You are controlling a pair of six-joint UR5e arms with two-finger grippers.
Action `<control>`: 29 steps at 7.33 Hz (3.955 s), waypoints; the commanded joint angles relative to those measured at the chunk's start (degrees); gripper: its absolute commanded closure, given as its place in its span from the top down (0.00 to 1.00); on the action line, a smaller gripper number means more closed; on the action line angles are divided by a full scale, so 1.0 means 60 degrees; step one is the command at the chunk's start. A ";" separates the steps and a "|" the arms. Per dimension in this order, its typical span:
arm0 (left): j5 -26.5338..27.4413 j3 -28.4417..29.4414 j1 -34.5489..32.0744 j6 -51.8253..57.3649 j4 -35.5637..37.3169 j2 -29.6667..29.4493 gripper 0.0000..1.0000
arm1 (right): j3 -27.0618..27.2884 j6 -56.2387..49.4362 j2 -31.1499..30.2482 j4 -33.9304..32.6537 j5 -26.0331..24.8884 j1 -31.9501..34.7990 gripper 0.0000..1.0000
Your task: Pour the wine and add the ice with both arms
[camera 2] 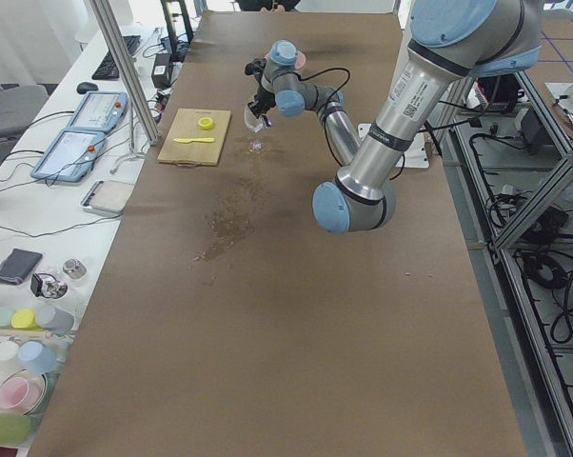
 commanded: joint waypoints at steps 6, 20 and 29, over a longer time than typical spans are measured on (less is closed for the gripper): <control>0.0360 0.0122 0.0466 0.0085 0.2878 -0.1213 0.00 | -0.0052 0.0001 0.0014 0.0000 0.0000 -0.0003 1.00; 0.0593 0.1058 0.0452 0.1154 0.5796 -0.2679 0.00 | -0.0066 0.0001 0.0000 0.0000 0.0029 0.0012 1.00; 0.1516 0.2157 0.0452 0.2296 0.7479 -0.3834 0.00 | -0.0066 0.0001 -0.0029 0.0000 0.0059 0.0012 1.00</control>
